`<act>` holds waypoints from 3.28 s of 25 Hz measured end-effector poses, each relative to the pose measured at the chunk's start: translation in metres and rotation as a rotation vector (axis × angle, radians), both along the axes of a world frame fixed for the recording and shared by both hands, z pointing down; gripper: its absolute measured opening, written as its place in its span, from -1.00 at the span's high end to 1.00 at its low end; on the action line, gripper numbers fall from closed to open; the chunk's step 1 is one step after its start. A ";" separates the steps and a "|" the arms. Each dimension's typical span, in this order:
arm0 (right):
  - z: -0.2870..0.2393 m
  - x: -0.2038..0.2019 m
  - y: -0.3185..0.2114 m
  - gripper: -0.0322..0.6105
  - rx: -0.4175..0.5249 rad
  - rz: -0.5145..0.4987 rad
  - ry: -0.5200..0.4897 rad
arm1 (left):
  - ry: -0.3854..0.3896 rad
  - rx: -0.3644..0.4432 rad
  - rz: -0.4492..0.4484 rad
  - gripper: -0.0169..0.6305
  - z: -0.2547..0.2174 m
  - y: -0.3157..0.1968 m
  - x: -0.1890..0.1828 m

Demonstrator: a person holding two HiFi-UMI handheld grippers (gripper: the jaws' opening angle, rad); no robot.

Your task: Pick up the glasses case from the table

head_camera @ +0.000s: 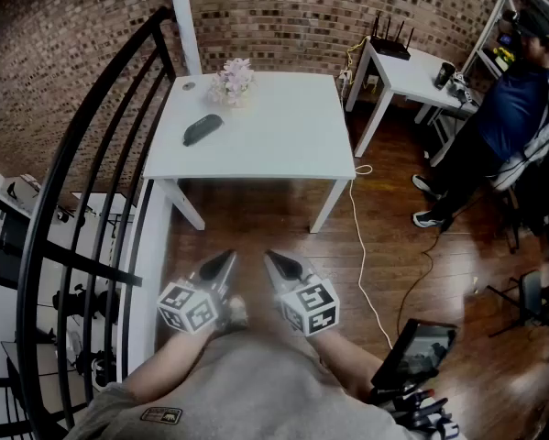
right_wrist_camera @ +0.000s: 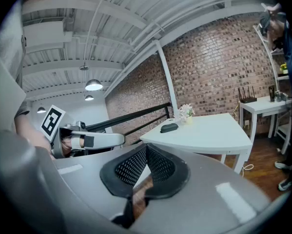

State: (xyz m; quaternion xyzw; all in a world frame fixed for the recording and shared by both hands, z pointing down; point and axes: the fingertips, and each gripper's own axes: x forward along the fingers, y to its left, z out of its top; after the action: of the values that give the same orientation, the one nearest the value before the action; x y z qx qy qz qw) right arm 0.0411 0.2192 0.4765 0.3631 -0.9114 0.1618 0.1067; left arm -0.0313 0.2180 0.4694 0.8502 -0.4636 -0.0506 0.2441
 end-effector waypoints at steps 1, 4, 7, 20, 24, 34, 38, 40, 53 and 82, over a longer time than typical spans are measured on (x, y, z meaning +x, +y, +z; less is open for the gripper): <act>0.000 -0.006 -0.011 0.86 0.002 0.010 0.002 | -0.001 0.005 0.006 0.94 -0.001 -0.011 -0.007; -0.002 -0.027 -0.042 0.86 0.006 0.035 0.007 | -0.005 0.015 0.025 0.95 -0.005 -0.041 -0.029; -0.007 -0.053 -0.070 0.86 0.011 0.050 0.016 | -0.006 0.015 0.044 0.95 -0.009 -0.069 -0.055; -0.003 -0.102 -0.155 0.86 -0.010 0.107 0.050 | 0.031 0.006 0.091 0.94 -0.005 -0.155 -0.104; -0.004 -0.101 -0.184 0.86 -0.028 0.097 0.044 | 0.020 -0.015 0.076 0.94 -0.006 -0.184 -0.105; 0.019 -0.097 -0.281 0.86 -0.051 0.010 0.015 | -0.032 -0.056 -0.030 0.95 0.023 -0.272 -0.108; 0.024 -0.082 -0.315 0.86 -0.084 -0.053 0.012 | -0.036 -0.094 -0.095 0.95 0.027 -0.303 -0.093; 0.029 -0.079 -0.330 0.86 -0.099 -0.081 0.012 | -0.037 -0.115 -0.126 0.94 0.032 -0.314 -0.092; 0.060 -0.118 -0.382 0.86 -0.154 -0.173 0.042 | -0.109 -0.186 -0.226 0.95 0.069 -0.361 -0.146; 0.107 -0.175 -0.450 0.86 -0.282 0.020 0.142 | -0.662 -0.155 0.262 -0.12 0.180 -0.467 -0.212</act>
State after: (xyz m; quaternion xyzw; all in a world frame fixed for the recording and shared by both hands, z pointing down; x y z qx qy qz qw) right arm -0.1337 -0.2310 0.5832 0.3639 -0.8662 0.2632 0.2193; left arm -0.2433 -0.2493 0.6494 0.8517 -0.4072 0.2945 0.1486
